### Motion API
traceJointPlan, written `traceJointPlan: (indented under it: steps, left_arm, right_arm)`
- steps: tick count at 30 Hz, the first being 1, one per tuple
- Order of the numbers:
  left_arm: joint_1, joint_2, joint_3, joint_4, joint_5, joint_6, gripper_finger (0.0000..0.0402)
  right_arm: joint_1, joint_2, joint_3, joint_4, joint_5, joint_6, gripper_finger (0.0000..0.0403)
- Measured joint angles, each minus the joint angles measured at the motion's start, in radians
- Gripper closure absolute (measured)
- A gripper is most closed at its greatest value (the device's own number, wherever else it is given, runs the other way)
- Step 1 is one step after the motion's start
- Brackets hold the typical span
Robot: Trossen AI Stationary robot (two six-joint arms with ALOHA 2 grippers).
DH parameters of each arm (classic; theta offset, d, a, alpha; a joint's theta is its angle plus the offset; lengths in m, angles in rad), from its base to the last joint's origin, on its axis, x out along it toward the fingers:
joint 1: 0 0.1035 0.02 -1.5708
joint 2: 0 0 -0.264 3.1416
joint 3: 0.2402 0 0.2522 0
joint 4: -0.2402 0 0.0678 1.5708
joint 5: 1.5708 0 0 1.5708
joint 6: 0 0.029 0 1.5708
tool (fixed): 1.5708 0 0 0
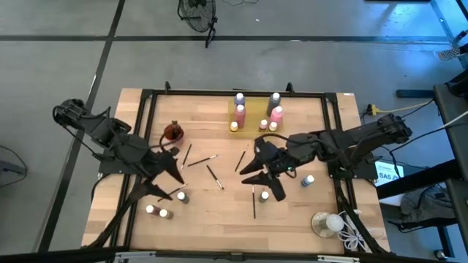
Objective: Pick & Place Paint Supplies
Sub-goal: Put the small dark blue paint bottle into the yellow bin
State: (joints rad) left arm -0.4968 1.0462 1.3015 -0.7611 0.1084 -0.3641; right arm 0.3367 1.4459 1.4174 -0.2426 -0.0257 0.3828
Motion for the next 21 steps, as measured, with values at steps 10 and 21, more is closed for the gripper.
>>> traceJointPlan:
  steps: [10, 21]
  left_arm:
    - [-0.097, 0.003, 0.0, -0.097, -0.023, -0.095, 0.0123]
    - [-0.157, 0.008, -0.133, -0.439, -0.326, -0.015, 0.0123]
  right_arm:
    - [0.021, 0.089, 0.0, 0.092, 0.0, 0.165, 0.0263]
    - [0.067, 0.105, 0.0, 0.237, 0.051, 0.194, 0.0263]
